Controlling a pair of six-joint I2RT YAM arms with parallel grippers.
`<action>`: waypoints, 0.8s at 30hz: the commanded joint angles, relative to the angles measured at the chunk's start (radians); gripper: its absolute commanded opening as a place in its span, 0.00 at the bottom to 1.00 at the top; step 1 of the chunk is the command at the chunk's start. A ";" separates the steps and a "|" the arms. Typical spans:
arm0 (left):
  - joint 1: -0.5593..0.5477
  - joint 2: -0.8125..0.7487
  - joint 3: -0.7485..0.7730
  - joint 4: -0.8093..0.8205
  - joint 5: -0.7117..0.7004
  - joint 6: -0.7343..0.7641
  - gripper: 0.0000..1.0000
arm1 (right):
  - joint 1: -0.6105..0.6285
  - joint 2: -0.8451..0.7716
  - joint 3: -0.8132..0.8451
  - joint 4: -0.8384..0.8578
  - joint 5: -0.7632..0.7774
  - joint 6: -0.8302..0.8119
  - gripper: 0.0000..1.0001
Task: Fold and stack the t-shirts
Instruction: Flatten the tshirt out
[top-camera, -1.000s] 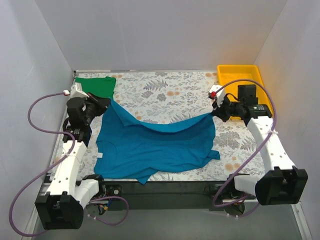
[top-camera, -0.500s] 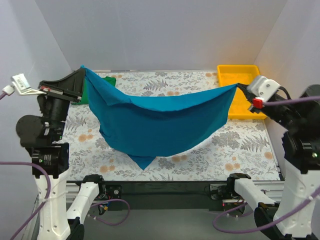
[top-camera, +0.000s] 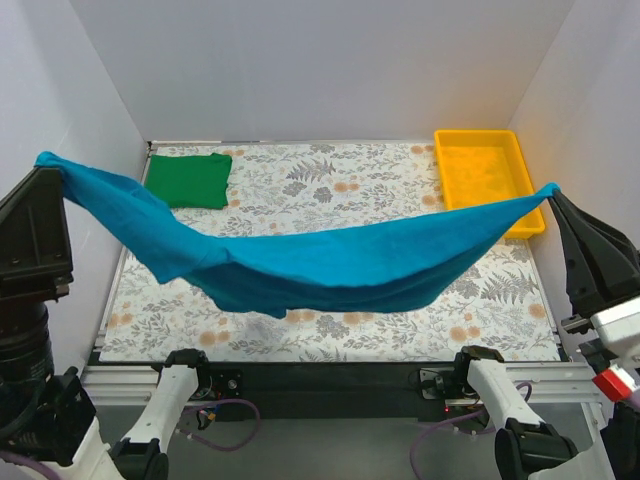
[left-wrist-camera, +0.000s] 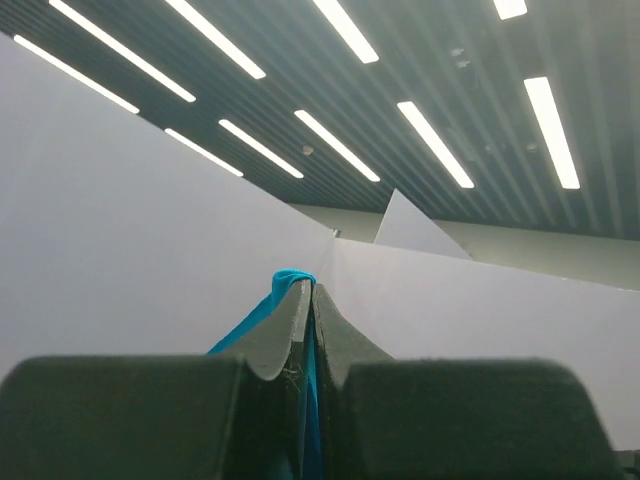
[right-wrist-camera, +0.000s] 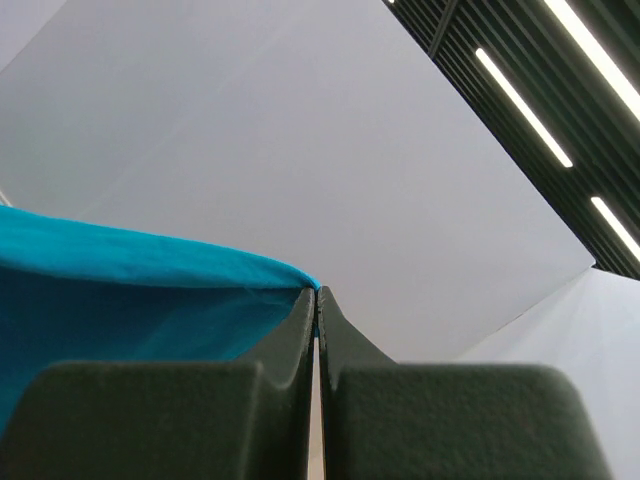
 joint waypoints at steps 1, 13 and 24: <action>-0.003 0.047 0.041 -0.021 -0.015 -0.011 0.00 | -0.017 0.007 0.003 0.064 0.022 0.073 0.01; -0.003 0.010 -0.282 -0.009 -0.064 0.011 0.00 | -0.022 -0.054 -0.423 0.175 0.004 0.034 0.01; -0.003 0.119 -1.041 0.256 -0.047 0.003 0.00 | -0.022 -0.074 -1.259 0.536 -0.151 0.050 0.01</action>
